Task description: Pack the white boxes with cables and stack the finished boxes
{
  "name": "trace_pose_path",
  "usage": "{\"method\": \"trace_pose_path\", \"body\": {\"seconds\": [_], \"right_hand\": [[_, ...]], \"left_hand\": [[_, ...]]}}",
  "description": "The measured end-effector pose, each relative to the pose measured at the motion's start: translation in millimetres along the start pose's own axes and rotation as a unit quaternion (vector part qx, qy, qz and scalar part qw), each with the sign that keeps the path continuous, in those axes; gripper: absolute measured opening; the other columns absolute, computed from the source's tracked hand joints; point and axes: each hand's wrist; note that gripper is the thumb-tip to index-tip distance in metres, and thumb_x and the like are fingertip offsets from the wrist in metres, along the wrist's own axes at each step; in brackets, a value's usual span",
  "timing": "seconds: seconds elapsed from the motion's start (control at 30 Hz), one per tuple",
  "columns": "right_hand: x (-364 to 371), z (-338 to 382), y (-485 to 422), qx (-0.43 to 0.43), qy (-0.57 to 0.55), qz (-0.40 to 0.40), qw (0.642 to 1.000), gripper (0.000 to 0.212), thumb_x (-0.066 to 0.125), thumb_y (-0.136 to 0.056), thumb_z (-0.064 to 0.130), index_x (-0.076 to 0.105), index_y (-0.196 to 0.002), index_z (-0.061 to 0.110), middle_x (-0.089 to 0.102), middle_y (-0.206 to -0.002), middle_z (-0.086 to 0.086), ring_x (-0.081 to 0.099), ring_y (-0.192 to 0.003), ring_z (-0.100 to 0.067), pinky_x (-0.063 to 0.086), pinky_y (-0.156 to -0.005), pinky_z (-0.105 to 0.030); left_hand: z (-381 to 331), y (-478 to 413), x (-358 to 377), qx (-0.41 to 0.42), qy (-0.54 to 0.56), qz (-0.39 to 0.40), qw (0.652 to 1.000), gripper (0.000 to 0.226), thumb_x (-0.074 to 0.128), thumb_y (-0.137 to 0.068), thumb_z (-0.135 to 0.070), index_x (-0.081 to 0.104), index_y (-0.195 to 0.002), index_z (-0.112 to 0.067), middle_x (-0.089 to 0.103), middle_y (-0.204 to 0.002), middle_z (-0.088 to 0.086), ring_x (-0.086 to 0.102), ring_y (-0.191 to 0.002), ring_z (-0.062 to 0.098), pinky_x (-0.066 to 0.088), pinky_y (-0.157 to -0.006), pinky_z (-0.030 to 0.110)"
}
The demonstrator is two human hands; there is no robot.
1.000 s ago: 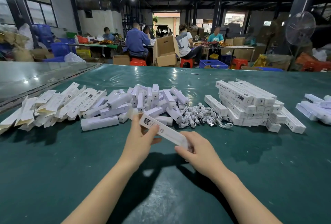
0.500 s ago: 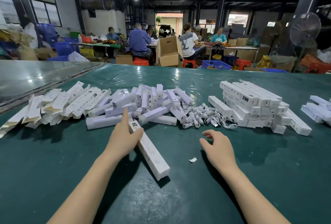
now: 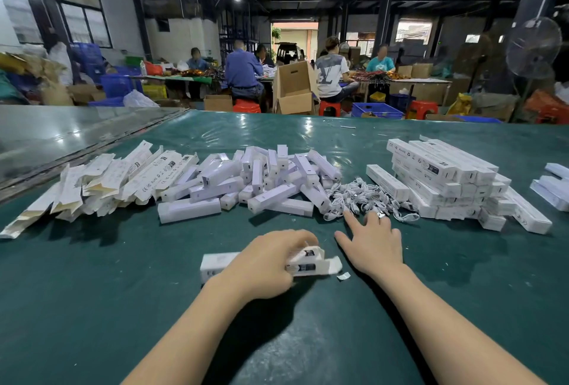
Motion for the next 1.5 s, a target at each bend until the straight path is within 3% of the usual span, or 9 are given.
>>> {"method": "trace_pose_path", "body": {"seconds": [0.1, 0.33, 0.57, 0.67, 0.83, 0.97, 1.07, 1.17, 1.5], "right_hand": [[3, -1, -6, -0.053, -0.023, 0.04, 0.998, 0.051, 0.024, -0.095, 0.037, 0.013, -0.145, 0.037, 0.012, -0.155, 0.002, 0.013, -0.138, -0.026, 0.019, -0.105, -0.045], [4, -7, -4, -0.055, -0.068, -0.004, 0.996, 0.044, 0.035, -0.092, 0.038, 0.039, -0.135, 0.028, 0.037, -0.142, 0.008, 0.032, -0.128, -0.019, 0.025, -0.099, -0.038], [4, -5, -6, -0.04, -0.043, 0.036, 0.998, 0.05, 0.032, -0.093, 0.048, 0.036, -0.135, 0.022, 0.027, -0.149, 0.004, 0.024, -0.135, -0.022, 0.023, -0.104, -0.041], [1, -7, -2, -0.024, -0.125, -0.064, 0.99, 0.027, 0.044, -0.09, 0.035, 0.056, -0.104, 0.014, 0.056, -0.112, -0.002, 0.048, -0.113, -0.024, 0.034, -0.086, -0.036], [-11, -24, 18, 0.112, -0.383, -0.267, 0.878, 0.01, 0.059, -0.083, 0.008, 0.068, -0.087, 0.009, 0.068, -0.087, -0.009, 0.052, -0.075, -0.021, 0.027, -0.063, -0.023], [-14, -16, 39, -0.055, -0.388, -0.185, 0.901, 0.021, 0.06, -0.074, -0.004, 0.067, -0.079, 0.015, 0.052, -0.057, 0.009, 0.047, -0.054, -0.006, 0.033, -0.056, -0.015], [-15, -20, 34, -0.021, -0.336, -0.206, 0.919, 0.034, 0.051, -0.073, -0.008, 0.066, -0.093, 0.014, 0.052, -0.071, 0.01, 0.047, -0.062, -0.007, 0.035, -0.06, -0.021], [-12, -30, 25, 0.067, -0.253, -0.138, 0.955, 0.029, 0.051, -0.082, 0.003, 0.065, -0.105, 0.014, 0.051, -0.099, -0.004, 0.053, -0.089, -0.027, 0.034, -0.07, -0.029], [-12, -33, 23, -0.01, -0.22, -0.044, 0.974, 0.021, 0.057, -0.091, 0.023, 0.068, -0.106, 0.016, 0.051, -0.114, -0.004, 0.05, -0.106, -0.02, 0.032, -0.077, -0.023]], "left_hand": [[-2, -1, 5, 0.035, -0.025, -0.012, 0.999, 0.056, 0.043, -0.072, 0.002, 0.052, -0.115, -0.032, 0.059, -0.115, -0.011, 0.048, -0.109, 0.013, 0.039, -0.088, 0.029], [-1, -3, 11, 0.055, -0.058, -0.021, 0.997, 0.054, 0.045, -0.08, -0.007, 0.045, -0.127, -0.034, 0.041, -0.133, -0.014, 0.041, -0.118, 0.012, 0.034, -0.097, 0.032], [3, -3, 12, 0.038, -0.094, -0.034, 0.994, 0.045, 0.045, -0.087, -0.014, 0.045, -0.127, -0.036, 0.051, -0.125, -0.014, 0.043, -0.114, 0.012, 0.031, -0.096, 0.028], [4, -3, 12, 0.035, -0.092, -0.032, 0.995, 0.044, 0.044, -0.087, -0.015, 0.045, -0.125, -0.037, 0.056, -0.117, -0.012, 0.046, -0.109, 0.014, 0.032, -0.091, 0.027], [7, -3, 13, 0.03, -0.093, -0.05, 0.994, 0.045, 0.045, -0.088, -0.015, 0.044, -0.127, -0.036, 0.052, -0.125, -0.013, 0.045, -0.114, 0.013, 0.031, -0.092, 0.026], [7, -3, 14, 0.035, -0.094, -0.059, 0.993, 0.047, 0.045, -0.089, -0.013, 0.043, -0.129, -0.038, 0.048, -0.129, -0.015, 0.044, -0.117, 0.011, 0.03, -0.092, 0.026], [6, -2, 15, 0.032, -0.098, -0.058, 0.993, 0.048, 0.045, -0.088, -0.013, 0.043, -0.129, -0.039, 0.05, -0.128, -0.016, 0.045, -0.116, 0.011, 0.033, -0.094, 0.028], [6, -3, 15, 0.033, -0.095, -0.06, 0.993, 0.048, 0.044, -0.088, -0.012, 0.044, -0.128, -0.04, 0.051, -0.127, -0.015, 0.045, -0.115, 0.012, 0.033, -0.094, 0.029], [7, -4, 16, 0.032, -0.099, -0.064, 0.992, 0.042, 0.044, -0.092, -0.019, 0.044, -0.128, -0.04, 0.049, -0.127, -0.017, 0.045, -0.114, 0.01, 0.031, -0.092, 0.025]]}}
Point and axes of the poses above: each hand's wrist, its own y-axis away from the middle knuckle, its own x-axis out of the palm, z = x × y
